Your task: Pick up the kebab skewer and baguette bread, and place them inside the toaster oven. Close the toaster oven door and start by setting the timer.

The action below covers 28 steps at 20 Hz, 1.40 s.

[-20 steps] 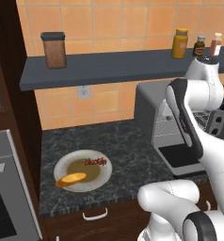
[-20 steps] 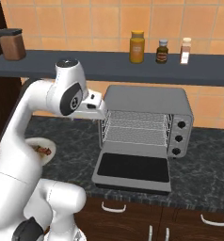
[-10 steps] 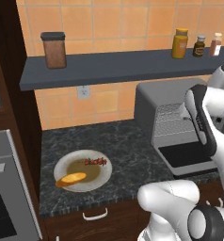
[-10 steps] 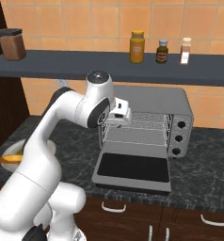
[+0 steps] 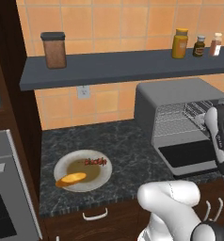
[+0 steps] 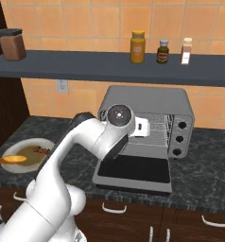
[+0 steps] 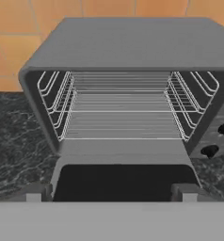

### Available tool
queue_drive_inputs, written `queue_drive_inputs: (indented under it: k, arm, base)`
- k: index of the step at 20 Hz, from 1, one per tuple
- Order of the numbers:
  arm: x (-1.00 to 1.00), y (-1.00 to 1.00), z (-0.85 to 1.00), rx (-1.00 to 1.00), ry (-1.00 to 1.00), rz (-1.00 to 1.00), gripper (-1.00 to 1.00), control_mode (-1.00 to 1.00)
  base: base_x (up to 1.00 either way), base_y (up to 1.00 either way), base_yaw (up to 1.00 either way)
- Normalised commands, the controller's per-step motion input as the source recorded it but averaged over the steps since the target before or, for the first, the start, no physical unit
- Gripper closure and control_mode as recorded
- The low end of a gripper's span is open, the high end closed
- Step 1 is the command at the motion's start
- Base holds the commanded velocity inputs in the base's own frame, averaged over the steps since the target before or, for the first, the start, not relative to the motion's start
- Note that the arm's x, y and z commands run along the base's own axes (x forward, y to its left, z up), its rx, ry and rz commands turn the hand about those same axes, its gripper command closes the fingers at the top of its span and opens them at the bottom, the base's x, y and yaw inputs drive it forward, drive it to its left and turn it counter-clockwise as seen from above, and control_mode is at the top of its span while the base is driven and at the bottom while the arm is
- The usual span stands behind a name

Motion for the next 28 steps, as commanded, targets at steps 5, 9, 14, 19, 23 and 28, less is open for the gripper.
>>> queue_drive_inputs:
  k: [5,9,14,19,23,28]
  arm:
    - [-0.06,-0.35,-0.19,0.01,-0.35,0.0,-1.0,-1.0]
    - [0.03,-0.33,-0.01,0.12,-0.23,0.0,-1.0,-1.0]
    - [0.02,-0.06,0.0,0.08,-0.04,0.0,-1.0,-1.0]
    - [0.1,0.0,0.04,0.07,-0.09,-0.01,-1.0,-1.0]
    - [0.2,-0.01,0.03,0.05,-0.02,0.0,-1.0,-1.0]
    - [0.21,0.02,0.04,0.04,0.0,0.0,-1.0,-1.0]
  base:
    - [0.0,0.0,0.0]
    - [0.0,0.0,0.0]
    - [0.0,0.0,0.0]
    - [0.0,0.0,0.0]
    - [0.0,0.0,0.0]
    - [0.0,0.0,0.0]
